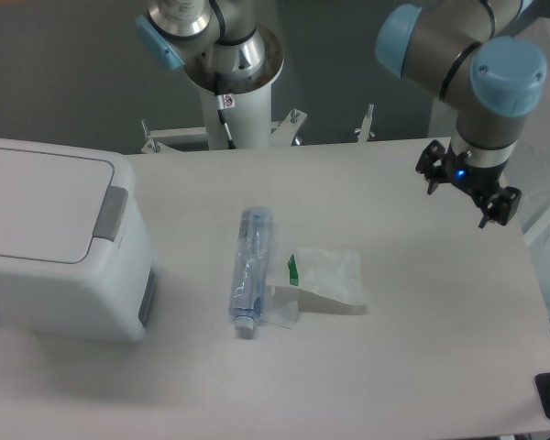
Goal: Open the trash can
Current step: 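Move the open gripper over to the white trash can lid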
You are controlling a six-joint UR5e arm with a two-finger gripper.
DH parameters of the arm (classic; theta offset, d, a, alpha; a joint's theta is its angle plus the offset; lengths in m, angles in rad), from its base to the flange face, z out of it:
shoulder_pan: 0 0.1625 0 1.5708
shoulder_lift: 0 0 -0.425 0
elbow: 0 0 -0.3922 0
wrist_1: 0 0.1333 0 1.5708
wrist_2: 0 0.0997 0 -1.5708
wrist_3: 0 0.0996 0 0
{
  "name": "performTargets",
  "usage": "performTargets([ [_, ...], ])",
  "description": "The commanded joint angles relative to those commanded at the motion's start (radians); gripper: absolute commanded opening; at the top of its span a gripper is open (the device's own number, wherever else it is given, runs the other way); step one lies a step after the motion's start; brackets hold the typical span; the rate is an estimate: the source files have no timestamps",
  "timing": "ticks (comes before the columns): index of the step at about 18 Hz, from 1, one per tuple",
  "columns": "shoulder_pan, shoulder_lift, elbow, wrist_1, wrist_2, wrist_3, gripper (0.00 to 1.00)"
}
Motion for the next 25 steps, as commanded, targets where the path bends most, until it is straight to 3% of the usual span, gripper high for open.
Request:
performTargets([
  [7,0.002,0.002,0.000,0.002,-0.078,-0.050,1.00],
  [14,-0.025,0.035,0.023,-0.008,-0.172,-0.351,1.00],
  [20,-0.081,0.071,0.070,-0.204,-0.285,-0.523,1.00],
  [25,-0.182,0.101,0.086,-0.258,-0.380,-0.687,1.00],
])
